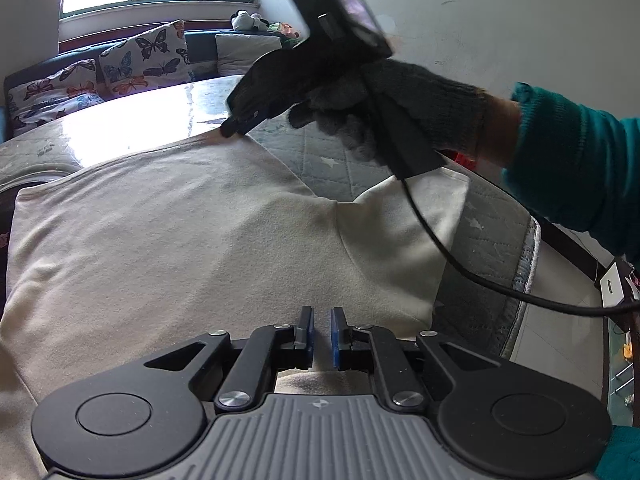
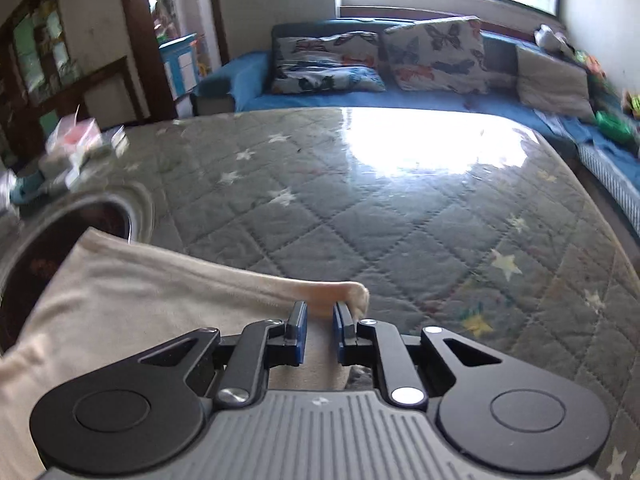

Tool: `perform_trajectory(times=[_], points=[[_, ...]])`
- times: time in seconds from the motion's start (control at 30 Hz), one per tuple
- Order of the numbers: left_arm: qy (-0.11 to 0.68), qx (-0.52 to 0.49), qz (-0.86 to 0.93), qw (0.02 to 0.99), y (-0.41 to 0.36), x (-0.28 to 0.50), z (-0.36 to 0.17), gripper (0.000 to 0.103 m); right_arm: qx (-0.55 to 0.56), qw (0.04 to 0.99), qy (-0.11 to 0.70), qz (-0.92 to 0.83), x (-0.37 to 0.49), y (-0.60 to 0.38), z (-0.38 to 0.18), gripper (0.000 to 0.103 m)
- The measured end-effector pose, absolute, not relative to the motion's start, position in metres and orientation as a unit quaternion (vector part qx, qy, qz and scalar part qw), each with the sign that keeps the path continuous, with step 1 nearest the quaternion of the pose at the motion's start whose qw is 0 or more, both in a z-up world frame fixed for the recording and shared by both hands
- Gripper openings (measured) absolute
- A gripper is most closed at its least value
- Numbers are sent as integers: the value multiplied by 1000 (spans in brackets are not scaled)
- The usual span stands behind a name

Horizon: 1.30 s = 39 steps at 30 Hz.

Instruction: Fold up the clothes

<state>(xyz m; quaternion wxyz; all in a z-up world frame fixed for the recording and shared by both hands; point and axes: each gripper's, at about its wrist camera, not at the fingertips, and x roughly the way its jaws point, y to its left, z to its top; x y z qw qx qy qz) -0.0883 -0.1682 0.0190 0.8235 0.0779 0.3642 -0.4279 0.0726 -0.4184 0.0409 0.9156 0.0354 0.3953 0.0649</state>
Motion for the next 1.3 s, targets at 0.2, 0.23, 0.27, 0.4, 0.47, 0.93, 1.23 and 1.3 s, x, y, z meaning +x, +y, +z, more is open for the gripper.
perform_trajectory(times=[0.2, 0.23, 0.27, 0.4, 0.47, 0.93, 1.23, 1.3], points=[[357, 79, -424, 829, -171, -89, 23, 10, 9, 927, 375, 31, 18, -446, 71, 14], [355, 78, -425, 829, -172, -89, 24, 10, 12, 927, 374, 21, 5, -455, 74, 15], [353, 79, -425, 830, -173, -90, 24, 10, 13, 927, 375, 9, -9, -464, 76, 15], [348, 83, -429, 829, -180, -92, 25, 10, 16, 924, 379, -46, -64, -497, 77, 15], [347, 86, -431, 829, -184, -94, 25, 10, 20, 921, 381, -75, -89, -512, 74, 16], [348, 100, -427, 829, -198, -102, 19, 10, 148, 903, 364, -174, -176, -568, 35, 30], [342, 92, -419, 836, -192, -97, 27, 16, 149, 905, 347, -194, -161, -553, 27, 26], [343, 93, -417, 836, -193, -96, 26, 17, 145, 906, 345, -196, -160, -551, 28, 9]])
